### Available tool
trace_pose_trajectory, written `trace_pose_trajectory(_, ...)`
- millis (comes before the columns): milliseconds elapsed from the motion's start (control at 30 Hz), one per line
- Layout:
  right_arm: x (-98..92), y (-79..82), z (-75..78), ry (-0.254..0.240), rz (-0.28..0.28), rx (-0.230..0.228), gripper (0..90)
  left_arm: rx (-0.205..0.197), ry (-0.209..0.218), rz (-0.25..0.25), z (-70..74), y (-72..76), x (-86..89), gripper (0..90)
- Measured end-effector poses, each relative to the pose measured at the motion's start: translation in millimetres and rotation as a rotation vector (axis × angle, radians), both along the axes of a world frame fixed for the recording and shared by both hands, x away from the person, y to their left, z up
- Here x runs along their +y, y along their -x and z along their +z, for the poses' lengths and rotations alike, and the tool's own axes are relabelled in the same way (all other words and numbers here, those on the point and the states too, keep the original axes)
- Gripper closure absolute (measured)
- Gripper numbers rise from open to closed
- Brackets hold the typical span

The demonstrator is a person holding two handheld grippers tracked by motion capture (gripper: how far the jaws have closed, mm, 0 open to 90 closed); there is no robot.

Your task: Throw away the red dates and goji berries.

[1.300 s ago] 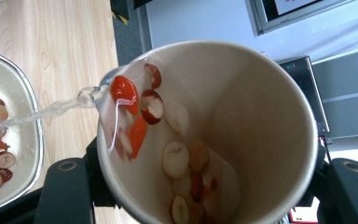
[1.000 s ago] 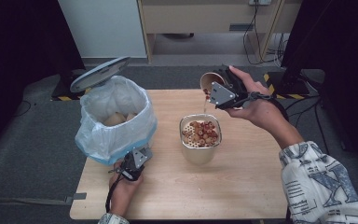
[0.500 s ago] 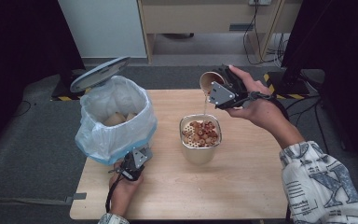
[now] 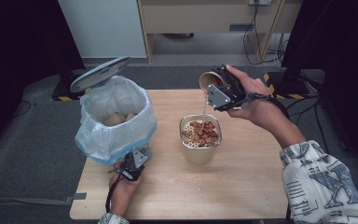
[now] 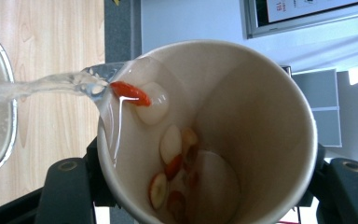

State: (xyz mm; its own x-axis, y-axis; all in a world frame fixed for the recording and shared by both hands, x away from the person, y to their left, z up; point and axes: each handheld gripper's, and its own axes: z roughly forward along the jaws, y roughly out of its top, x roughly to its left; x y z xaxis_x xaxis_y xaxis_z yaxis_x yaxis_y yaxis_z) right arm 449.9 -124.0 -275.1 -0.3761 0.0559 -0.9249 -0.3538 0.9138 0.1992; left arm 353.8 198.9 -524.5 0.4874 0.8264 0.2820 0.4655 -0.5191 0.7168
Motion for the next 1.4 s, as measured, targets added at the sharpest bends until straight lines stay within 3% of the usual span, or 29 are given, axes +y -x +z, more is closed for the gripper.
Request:
trace_pose_trajectory(200, 2.1, 2.1, -2.2, 0.029, 0.005, -0.007, 32.1, 0.000, -0.001, 0.000, -0.1, 0.1, -0.1, 89.4)
trace_pose_trajectory(533, -1.2, 0.2, 0.9, 0.009, -0.002, -0.005, 32.1, 0.000, -0.001, 0.000, 0.0, 0.0, -0.1, 89.4)
trace_pose_trajectory(700, 1.4, 2.3, 2.8, 0.042, -0.004, -0.040, 32.1, -0.001, -0.002, 0.000, -0.1, 0.1, -0.2, 89.4)
trace_pose_trajectory(733, 2.5, 3.0, 2.0, 0.070, -0.003, -0.058, 32.1, -0.001, -0.002, 0.000, -0.1, 0.1, -0.3, 89.4)
trace_pose_trajectory(767, 5.7, 4.0, -2.3, 0.145, -0.001, -0.083, 32.1, -0.001, -0.002, 0.000, -0.1, 0.1, -0.3, 89.4)
trace_pose_trajectory(900, 6.2, 3.6, -4.9, 0.166, -0.004, -0.091, 32.2, -0.001, -0.001, 0.000, -0.1, 0.1, -0.2, 89.4)
trace_pose_trajectory(1400, 6.3, 5.5, -5.0, 0.176, -0.006, -0.109, 32.2, -0.001, -0.002, 0.001, -0.1, 0.1, -0.3, 89.4)
